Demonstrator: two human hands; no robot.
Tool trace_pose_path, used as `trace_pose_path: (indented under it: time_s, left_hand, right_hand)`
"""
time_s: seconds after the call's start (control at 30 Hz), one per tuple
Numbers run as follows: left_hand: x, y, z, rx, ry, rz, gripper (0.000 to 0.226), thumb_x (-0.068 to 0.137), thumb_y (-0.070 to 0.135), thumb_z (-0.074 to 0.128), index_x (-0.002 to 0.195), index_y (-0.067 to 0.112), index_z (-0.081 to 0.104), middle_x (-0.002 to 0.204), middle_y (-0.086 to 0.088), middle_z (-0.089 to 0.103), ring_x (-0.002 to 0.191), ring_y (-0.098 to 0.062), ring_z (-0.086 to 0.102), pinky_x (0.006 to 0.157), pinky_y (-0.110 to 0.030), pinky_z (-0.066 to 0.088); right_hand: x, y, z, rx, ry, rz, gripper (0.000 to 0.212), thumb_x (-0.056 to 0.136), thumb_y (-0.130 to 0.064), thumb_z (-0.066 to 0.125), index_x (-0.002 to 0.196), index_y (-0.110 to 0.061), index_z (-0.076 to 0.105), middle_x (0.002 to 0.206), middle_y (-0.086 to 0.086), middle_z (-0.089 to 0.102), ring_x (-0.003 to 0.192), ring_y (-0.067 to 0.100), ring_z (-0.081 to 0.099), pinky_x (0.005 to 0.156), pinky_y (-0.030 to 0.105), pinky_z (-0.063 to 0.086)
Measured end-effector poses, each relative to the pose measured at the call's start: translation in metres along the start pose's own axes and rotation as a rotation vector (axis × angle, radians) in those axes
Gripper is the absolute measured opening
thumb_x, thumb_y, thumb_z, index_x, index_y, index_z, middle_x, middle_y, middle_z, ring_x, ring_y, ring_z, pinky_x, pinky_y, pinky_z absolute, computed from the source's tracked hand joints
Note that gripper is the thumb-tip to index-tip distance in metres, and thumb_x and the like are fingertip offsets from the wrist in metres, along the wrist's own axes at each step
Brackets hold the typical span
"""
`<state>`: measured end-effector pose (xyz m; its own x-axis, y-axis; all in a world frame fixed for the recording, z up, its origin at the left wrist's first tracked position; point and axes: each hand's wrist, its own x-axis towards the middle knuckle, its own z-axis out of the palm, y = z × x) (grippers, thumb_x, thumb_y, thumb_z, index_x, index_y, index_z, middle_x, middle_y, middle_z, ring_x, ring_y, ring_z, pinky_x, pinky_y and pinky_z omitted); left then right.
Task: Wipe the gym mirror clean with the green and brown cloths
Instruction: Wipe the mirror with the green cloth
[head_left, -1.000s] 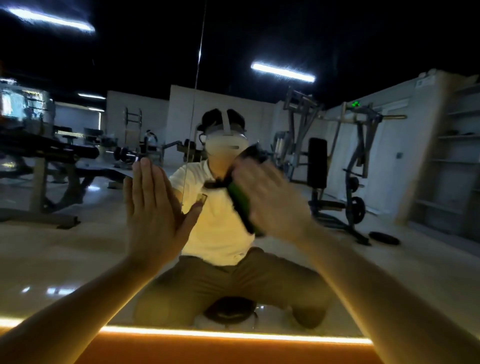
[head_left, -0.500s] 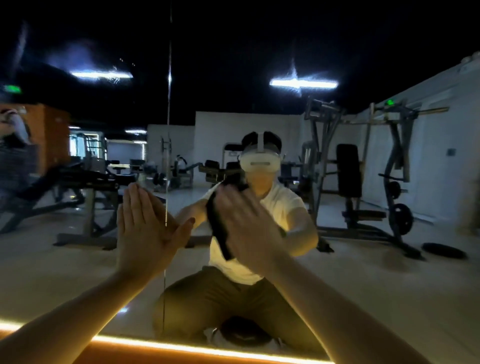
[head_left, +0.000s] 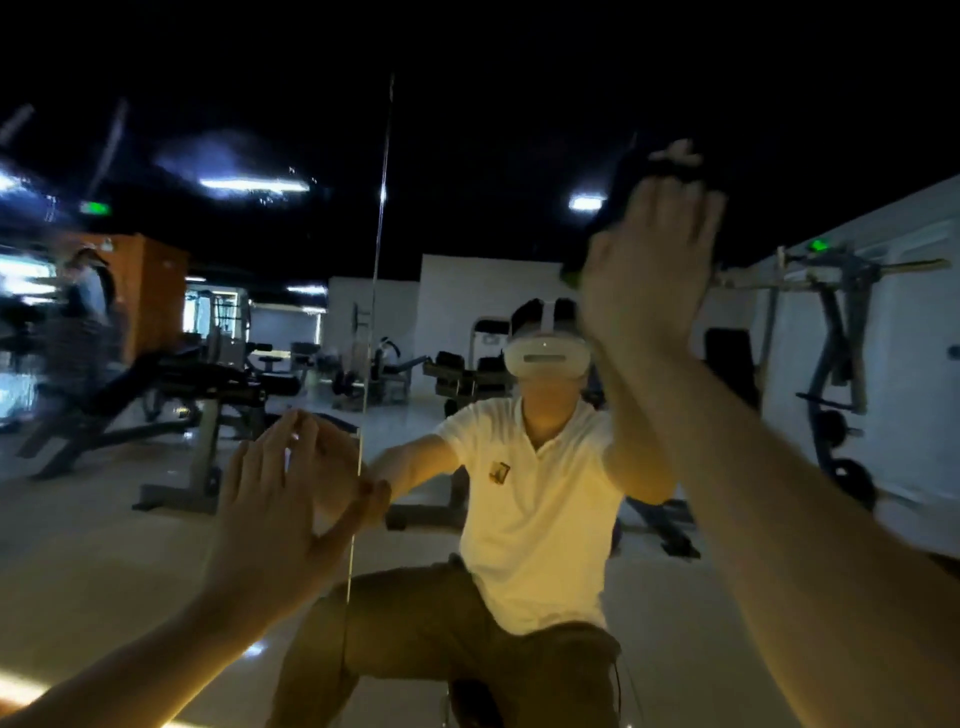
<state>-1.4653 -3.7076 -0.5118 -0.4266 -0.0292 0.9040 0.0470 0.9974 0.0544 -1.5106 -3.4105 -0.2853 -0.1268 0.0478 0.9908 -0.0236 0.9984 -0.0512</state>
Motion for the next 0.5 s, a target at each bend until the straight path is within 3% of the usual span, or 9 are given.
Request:
trace_pose_path:
  time_s: [0.1,0.2,0.27,0.33,0.4,0.5]
  left_hand:
    - [0.016,-0.026,-0.011,0.002,0.013,0.037,0.083,0.096,0.067,0.036,0.148,0.002,0.044,0.149,-0.022,0.045,0.131,-0.043,0.048,0.111,-0.060,0.037]
    - [0.039,-0.050,-0.021,-0.034,0.042,0.020,0.075,0.094,0.052,0.039,0.151,0.004,0.040,0.151,-0.022,0.042,0.135,-0.042,0.043,0.111,-0.060,0.036]
    - [0.053,-0.064,-0.027,-0.036,0.053,0.064,0.076,0.093,0.046,0.037,0.154,0.002,0.037,0.153,-0.022,0.040,0.139,-0.042,0.040,0.114,-0.059,0.034]
    - [0.065,-0.080,-0.029,-0.016,0.043,0.099,0.079,0.094,0.046,0.035,0.156,-0.002,0.031,0.158,-0.023,0.034,0.145,-0.041,0.035,0.119,-0.060,0.031]
    - [0.074,-0.096,-0.028,0.013,0.054,0.132,0.079,0.102,0.052,0.025,0.158,-0.004,0.027,0.163,-0.024,0.030,0.151,-0.040,0.029,0.122,-0.060,0.027]
    - [0.084,-0.113,-0.032,0.017,0.068,0.180,0.088,0.104,0.063,0.012,0.156,-0.005,0.031,0.159,-0.026,0.036,0.148,-0.039,0.033,0.120,-0.057,0.030]
  right_hand:
    - [-0.033,-0.088,0.002,0.023,0.063,-0.388,0.062,0.097,-0.033,0.034,0.151,-0.004,0.043,0.162,0.021,0.035,0.153,0.036,0.028,0.125,0.054,0.024]
    - [-0.082,-0.133,0.010,-0.025,-0.104,-0.961,0.063,0.105,-0.036,0.031,0.162,-0.008,0.024,0.170,0.014,0.017,0.158,0.030,0.012,0.128,0.050,0.006]
    - [-0.077,-0.122,0.014,-0.075,-0.125,-1.086,0.062,0.108,-0.038,0.028,0.162,-0.009,0.019,0.171,0.014,0.012,0.159,0.029,0.007,0.129,0.048,-0.001]
    - [-0.052,-0.106,0.018,-0.059,-0.076,-0.963,0.063,0.102,-0.032,0.044,0.158,-0.005,0.030,0.169,0.017,0.019,0.158,0.034,0.013,0.128,0.053,0.006]
    - [-0.017,-0.086,0.016,-0.013,-0.024,-0.665,0.066,0.096,-0.025,0.052,0.156,-0.001,0.035,0.167,0.020,0.024,0.156,0.036,0.018,0.127,0.056,0.016]
    - [0.024,-0.076,0.009,0.018,0.006,-0.241,0.066,0.103,-0.029,0.024,0.162,-0.001,0.016,0.170,0.019,0.011,0.158,0.032,0.011,0.129,0.049,0.010]
